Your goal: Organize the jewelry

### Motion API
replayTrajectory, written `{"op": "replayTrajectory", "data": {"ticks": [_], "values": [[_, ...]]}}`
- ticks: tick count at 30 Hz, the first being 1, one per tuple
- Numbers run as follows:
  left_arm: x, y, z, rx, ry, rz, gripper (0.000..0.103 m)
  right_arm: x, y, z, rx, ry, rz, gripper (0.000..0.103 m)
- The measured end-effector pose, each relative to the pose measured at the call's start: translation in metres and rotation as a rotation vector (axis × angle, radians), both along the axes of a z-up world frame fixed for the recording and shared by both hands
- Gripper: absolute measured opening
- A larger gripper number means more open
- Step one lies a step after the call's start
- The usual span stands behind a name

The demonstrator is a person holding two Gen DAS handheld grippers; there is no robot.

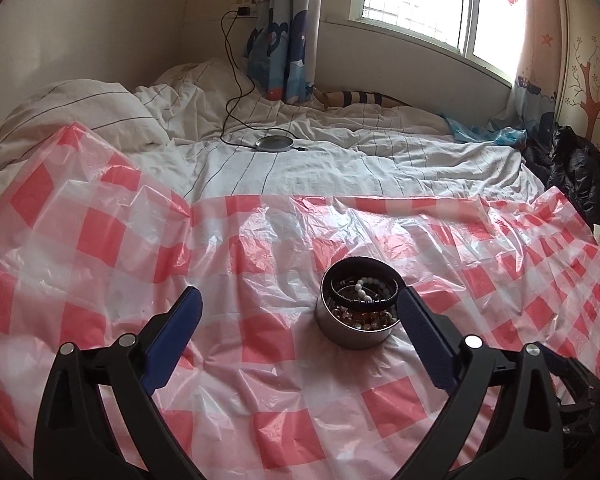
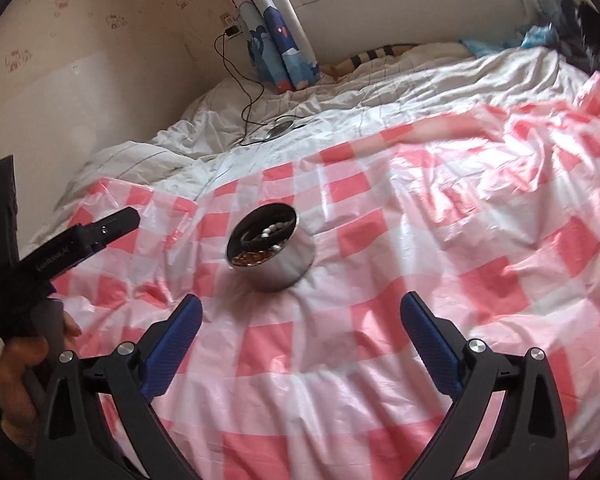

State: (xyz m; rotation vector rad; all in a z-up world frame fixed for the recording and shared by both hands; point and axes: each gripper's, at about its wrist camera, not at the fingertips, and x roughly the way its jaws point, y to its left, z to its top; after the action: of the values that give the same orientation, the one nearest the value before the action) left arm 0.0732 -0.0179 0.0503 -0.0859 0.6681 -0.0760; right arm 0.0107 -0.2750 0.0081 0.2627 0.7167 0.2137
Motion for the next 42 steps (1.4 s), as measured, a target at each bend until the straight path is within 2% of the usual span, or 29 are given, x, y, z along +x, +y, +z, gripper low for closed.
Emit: {"op": "replayTrajectory", "data": {"ticks": [4,11,13,25,31,35,38,42], "values": [[-0.011,-0.007,-0.003,0.008,0.012,0.0,0.095,-0.007,-0.004,0.005,-0.049,-0.049,-0.036,0.096],[-0.025,-0.022,-0.008,0.047,0.02,-0.026,0.095,0.008,-0.014,-0.009,0.005,0.038,-0.071,0.096],[-0.026,-0.023,-0.012,0.038,0.032,-0.039,0.095,0.01,-0.015,-0.013,0.015,0.059,-0.076,0.096],[-0.031,-0.028,-0.035,0.016,0.118,-0.053,0.095,0.023,0.002,-0.033,-0.065,0.148,-0.064,0.096],[-0.039,-0.026,-0.046,0.003,0.155,-0.055,0.095,0.025,-0.005,-0.038,-0.042,0.177,-0.081,0.096],[-0.039,-0.028,-0.062,-0.001,0.231,-0.042,0.095,0.025,-0.012,-0.041,-0.023,0.19,-0.109,0.096],[-0.037,-0.028,-0.071,-0.024,0.272,-0.039,0.095,0.026,-0.014,-0.043,-0.034,0.206,-0.128,0.096],[-0.038,-0.03,-0.075,-0.036,0.279,-0.041,0.095,0.026,-0.009,-0.044,-0.071,0.209,-0.13,0.096]]}}
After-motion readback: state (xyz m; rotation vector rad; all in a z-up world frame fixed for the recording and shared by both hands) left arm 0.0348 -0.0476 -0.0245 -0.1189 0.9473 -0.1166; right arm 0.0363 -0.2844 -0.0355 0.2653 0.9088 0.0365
